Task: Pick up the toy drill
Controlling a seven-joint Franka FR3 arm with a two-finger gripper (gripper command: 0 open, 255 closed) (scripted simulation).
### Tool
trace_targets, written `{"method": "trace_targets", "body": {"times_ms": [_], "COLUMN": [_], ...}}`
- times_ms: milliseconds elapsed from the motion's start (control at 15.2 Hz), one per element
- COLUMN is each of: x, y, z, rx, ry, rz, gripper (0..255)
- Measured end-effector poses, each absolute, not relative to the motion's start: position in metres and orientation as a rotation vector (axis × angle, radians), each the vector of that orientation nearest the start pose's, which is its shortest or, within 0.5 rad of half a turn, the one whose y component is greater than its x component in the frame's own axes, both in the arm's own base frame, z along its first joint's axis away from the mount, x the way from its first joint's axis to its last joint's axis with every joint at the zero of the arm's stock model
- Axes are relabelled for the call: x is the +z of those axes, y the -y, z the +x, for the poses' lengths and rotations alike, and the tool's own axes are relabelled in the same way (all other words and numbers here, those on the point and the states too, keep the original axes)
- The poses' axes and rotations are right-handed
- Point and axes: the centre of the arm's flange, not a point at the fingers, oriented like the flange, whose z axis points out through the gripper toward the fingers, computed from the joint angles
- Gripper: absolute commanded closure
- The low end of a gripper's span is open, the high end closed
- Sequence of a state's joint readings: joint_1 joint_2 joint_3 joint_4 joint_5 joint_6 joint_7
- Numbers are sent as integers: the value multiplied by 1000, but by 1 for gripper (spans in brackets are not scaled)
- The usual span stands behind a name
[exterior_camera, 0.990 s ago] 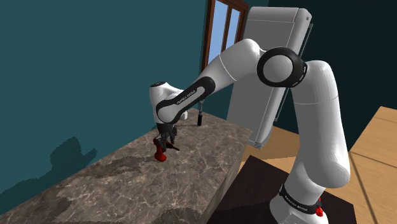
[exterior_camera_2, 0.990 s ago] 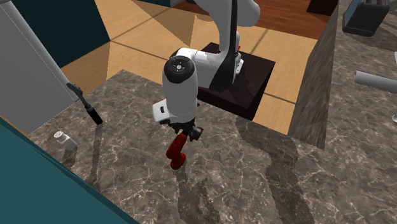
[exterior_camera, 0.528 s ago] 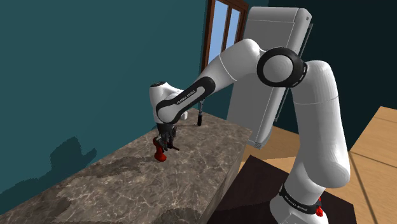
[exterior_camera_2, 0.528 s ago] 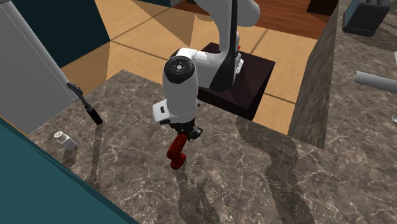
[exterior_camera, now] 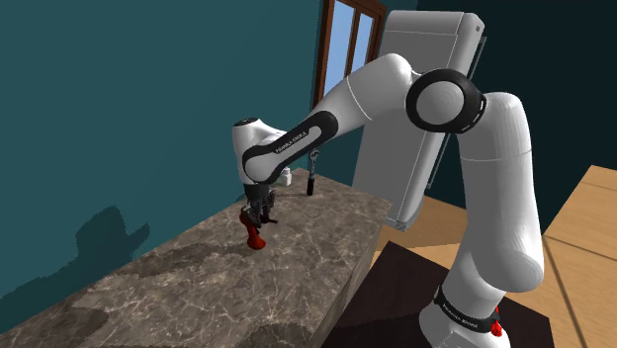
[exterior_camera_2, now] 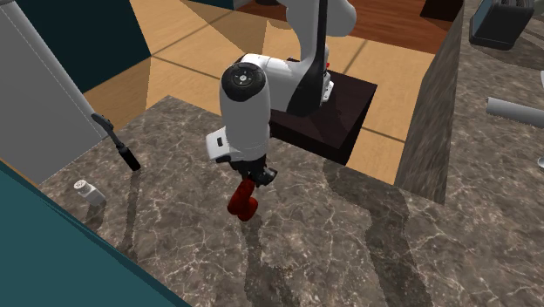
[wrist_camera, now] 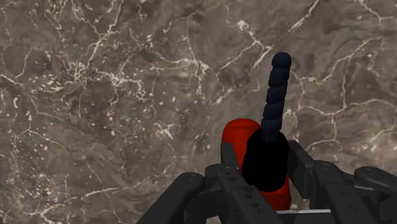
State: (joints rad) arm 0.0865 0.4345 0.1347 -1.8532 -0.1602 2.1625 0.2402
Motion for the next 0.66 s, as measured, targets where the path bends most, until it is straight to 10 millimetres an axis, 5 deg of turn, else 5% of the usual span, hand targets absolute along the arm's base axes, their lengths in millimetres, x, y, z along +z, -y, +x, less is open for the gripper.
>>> {"method": "trace_targets", "body": {"times_ms": [660], "x": [332], "y": [-126], "z": [613], "rx": [161], "ry": [112], "rz": [-3231], "gripper": [255]}}
